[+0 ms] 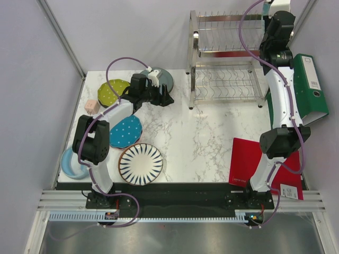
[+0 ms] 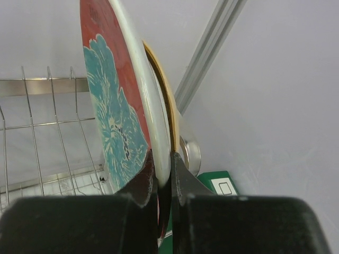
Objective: Load the plates into the dish rack
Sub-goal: Insert the plate into the dish rack.
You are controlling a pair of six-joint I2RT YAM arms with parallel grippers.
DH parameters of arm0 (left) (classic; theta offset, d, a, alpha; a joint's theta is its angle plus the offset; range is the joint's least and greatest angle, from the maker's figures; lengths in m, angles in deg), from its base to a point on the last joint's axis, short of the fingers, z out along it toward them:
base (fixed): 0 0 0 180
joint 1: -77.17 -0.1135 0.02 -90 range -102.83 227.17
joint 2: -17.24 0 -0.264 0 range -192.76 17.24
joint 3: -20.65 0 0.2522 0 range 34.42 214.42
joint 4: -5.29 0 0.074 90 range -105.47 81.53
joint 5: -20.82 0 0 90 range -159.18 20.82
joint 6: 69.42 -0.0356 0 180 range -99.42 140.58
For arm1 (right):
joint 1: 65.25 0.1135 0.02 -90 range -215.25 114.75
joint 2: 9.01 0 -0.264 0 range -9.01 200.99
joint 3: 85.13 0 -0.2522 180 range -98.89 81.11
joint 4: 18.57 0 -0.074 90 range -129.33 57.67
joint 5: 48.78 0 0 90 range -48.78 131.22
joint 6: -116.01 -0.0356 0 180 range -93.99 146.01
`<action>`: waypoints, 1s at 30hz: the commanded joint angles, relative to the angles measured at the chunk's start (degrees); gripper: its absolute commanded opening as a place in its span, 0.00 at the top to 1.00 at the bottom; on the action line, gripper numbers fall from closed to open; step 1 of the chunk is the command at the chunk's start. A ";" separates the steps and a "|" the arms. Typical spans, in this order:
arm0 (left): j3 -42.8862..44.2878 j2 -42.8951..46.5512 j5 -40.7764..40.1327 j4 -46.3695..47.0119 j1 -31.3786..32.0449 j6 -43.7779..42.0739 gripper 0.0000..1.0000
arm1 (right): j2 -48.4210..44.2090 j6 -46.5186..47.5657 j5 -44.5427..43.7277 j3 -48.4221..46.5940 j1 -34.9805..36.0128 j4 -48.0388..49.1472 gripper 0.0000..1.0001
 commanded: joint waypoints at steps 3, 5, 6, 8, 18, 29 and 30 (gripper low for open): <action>2.04 -0.97 0.30 0.57 0.01 1.34 0.27 | -0.46 -1.05 -1.63 -2.64 -0.40 8.41 1.00; 2.48 -1.06 0.30 0.21 0.01 1.25 0.27 | 0.60 -0.78 -1.46 -3.87 -0.49 7.63 1.00; 2.57 -1.14 0.30 -0.31 0.01 1.17 0.27 | 1.56 -0.52 -1.28 -4.75 -0.49 7.45 1.00; 3.01 -1.15 0.03 -0.32 0.01 0.82 0.27 | 2.45 -0.34 -0.84 -5.28 -0.49 7.36 1.00; 3.62 -0.44 -0.40 -1.90 0.01 0.82 0.26 | 2.63 0.45 -0.84 -5.73 -0.05 8.77 0.31; 1.87 5.88 -6.55 -2.33 -0.17 -5.60 0.22 | -15.53 0.73 4.33 4.97 2.41 7.27 0.27; 1.78 6.23 -6.82 -3.38 -0.26 -5.86 0.22 | -17.31 0.37 5.48 6.83 2.41 7.10 0.26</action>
